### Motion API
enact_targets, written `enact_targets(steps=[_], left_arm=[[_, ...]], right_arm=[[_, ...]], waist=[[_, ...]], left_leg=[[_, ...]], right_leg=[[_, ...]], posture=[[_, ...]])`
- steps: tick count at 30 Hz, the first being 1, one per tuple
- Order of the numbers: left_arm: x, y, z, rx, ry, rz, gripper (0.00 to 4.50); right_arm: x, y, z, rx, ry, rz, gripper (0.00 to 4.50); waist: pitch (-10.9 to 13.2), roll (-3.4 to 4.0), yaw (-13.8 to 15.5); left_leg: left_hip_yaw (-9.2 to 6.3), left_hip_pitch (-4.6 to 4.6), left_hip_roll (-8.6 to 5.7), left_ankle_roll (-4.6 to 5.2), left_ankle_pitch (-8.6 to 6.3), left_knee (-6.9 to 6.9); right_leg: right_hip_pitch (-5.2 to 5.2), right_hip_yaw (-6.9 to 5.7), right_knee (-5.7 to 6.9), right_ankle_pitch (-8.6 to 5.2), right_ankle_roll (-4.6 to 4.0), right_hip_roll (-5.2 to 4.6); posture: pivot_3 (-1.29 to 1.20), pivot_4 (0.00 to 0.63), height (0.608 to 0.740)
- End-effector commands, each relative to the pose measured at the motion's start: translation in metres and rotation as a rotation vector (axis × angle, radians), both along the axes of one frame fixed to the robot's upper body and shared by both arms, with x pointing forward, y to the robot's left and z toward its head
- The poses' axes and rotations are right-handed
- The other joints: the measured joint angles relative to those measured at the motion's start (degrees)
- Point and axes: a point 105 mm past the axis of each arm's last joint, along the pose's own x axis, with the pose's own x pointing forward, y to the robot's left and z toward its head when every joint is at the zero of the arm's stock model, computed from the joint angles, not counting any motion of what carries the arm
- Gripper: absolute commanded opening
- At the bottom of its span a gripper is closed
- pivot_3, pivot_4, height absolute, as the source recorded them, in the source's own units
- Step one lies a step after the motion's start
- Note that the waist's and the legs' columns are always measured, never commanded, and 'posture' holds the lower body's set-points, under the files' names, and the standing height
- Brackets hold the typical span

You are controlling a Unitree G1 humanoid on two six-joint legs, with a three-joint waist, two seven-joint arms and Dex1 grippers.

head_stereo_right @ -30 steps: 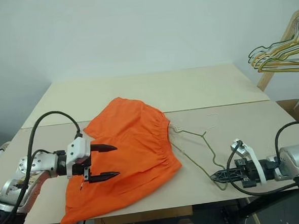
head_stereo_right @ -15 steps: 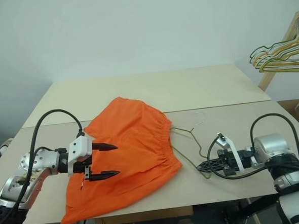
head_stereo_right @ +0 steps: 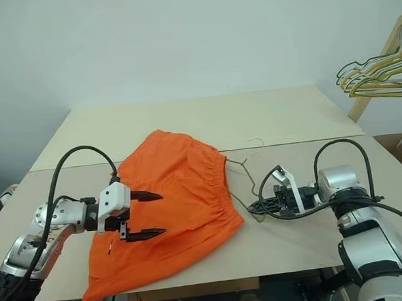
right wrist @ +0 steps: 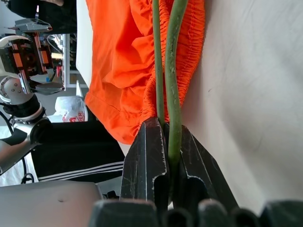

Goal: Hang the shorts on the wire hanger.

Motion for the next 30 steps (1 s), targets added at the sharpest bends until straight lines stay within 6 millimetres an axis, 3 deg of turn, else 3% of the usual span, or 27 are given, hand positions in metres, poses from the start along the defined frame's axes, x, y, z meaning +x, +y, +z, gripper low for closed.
enact_targets(steps=[1, 10, 19, 25, 30], left_arm=[[0.000, -0.003, 0.007, 0.003, -0.046, -0.010, 4.49], [-0.001, -0.004, 0.004, 0.009, -0.048, -0.002, 4.49], [0.006, -0.004, 0.008, 0.013, -0.069, -0.006, 4.49], [0.047, -0.014, 0.028, -0.012, -0.224, 0.049, 4.49], [0.078, -0.014, 0.076, -0.091, -0.352, 0.070, 4.49]], right_arm=[[0.016, 0.003, 0.008, 0.026, -0.040, -0.064, 0.00], [0.037, 0.002, 0.019, 0.069, -0.161, -0.182, 0.00], [0.040, 0.014, 0.039, -0.052, -0.598, -0.097, 0.00], [0.045, 0.020, 0.055, -0.136, -0.900, -0.017, 0.00], [0.041, 0.028, 0.056, -0.203, -1.005, 0.088, 0.00]], waist=[[0.0, 0.00, -0.2], [0.0, 0.01, -0.2], [0.0, 0.02, -0.2], [0.0, 0.01, -0.1], [0.0, -0.01, -0.2]], left_leg=[[0.00, 0.02, 0.00, -0.01, 0.01, 0.00], [-0.01, 0.02, -0.02, -0.03, 0.02, 0.00], [-0.02, 0.01, -0.02, -0.02, 0.01, 0.00], [-0.02, 0.06, -0.09, -0.05, 0.04, 0.04], [-0.02, -0.05, -0.11, -0.40, 0.24, 0.14]], right_leg=[[0.01, 0.01, 0.01, 0.00, 0.00, 0.01], [0.01, 0.01, 0.03, 0.01, -0.01, 0.01], [0.01, 0.00, 0.06, 0.01, 0.00, 0.03], [0.06, -0.02, 0.05, 0.03, 0.03, 0.10], [0.00, -0.05, 0.06, 0.04, 0.05, 0.13]], posture=[[-0.03, 0.000, 0.740], [-0.04, 0.000, 0.740], [-0.06, 0.000, 0.740], [-0.06, 0.000, 0.740], [-0.06, 0.000, 0.740]])
